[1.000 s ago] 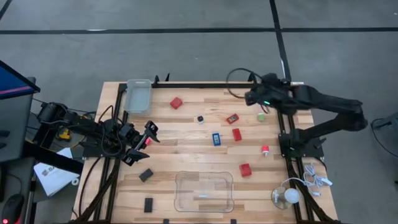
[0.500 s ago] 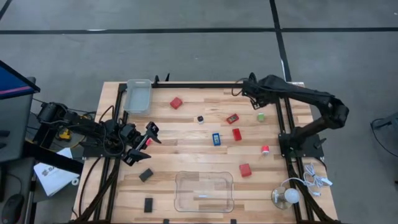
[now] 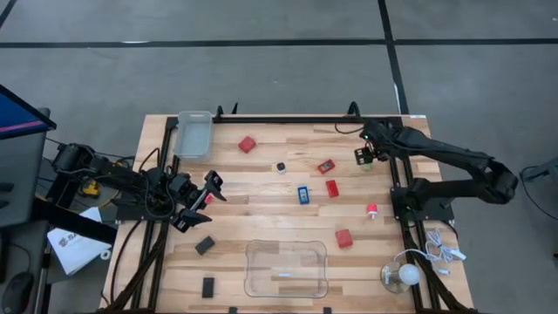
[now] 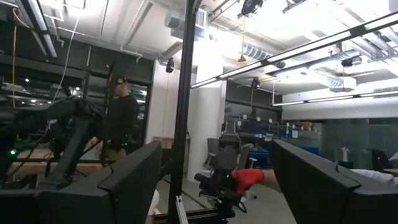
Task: Pick & Place Office items
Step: Put the green charger adapter into the transparent bin
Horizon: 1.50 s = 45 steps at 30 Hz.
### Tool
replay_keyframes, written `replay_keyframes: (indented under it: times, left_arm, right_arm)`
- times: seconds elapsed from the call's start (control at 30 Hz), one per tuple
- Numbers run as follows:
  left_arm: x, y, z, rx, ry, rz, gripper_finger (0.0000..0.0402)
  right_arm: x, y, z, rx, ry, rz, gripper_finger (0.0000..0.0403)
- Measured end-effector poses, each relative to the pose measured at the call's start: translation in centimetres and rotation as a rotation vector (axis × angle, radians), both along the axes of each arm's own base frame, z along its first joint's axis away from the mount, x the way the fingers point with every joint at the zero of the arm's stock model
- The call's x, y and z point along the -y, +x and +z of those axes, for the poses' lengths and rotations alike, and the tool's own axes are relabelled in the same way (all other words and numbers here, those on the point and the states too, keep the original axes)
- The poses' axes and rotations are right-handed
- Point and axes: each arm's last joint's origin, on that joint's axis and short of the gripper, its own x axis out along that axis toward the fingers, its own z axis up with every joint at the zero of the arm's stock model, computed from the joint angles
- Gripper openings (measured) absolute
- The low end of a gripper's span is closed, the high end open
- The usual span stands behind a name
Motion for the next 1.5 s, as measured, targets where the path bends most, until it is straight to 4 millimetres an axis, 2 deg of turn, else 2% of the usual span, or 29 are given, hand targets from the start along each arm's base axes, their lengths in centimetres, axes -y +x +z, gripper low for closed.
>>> replay_keyframes:
  times: [0.2,0.83,1.27,1.5]
  left_arm:
    - [-0.1,0.0,0.0,-0.001,-0.009,0.017,0.0296]
    - [-0.1,0.0,0.0,-0.002,-0.009,0.017,0.0296]
    - [-0.1,0.0,0.0,-0.002,-0.009,0.017,0.0296]
    - [0.0,0.1,-0.1,-0.011,-0.009,0.016,0.0296]
  right_arm:
    - [-0.3,0.1,-2.7,0.078,0.035,0.0,0.0265]
    - [1.2,2.2,-7.1,0.002,0.1,-0.001,0.0265]
    - [1.4,2.3,-7.0,0.016,0.067,0.013,0.026]
    - [1.7,2.1,-7.0,0.015,0.071,0.001,0.0205]
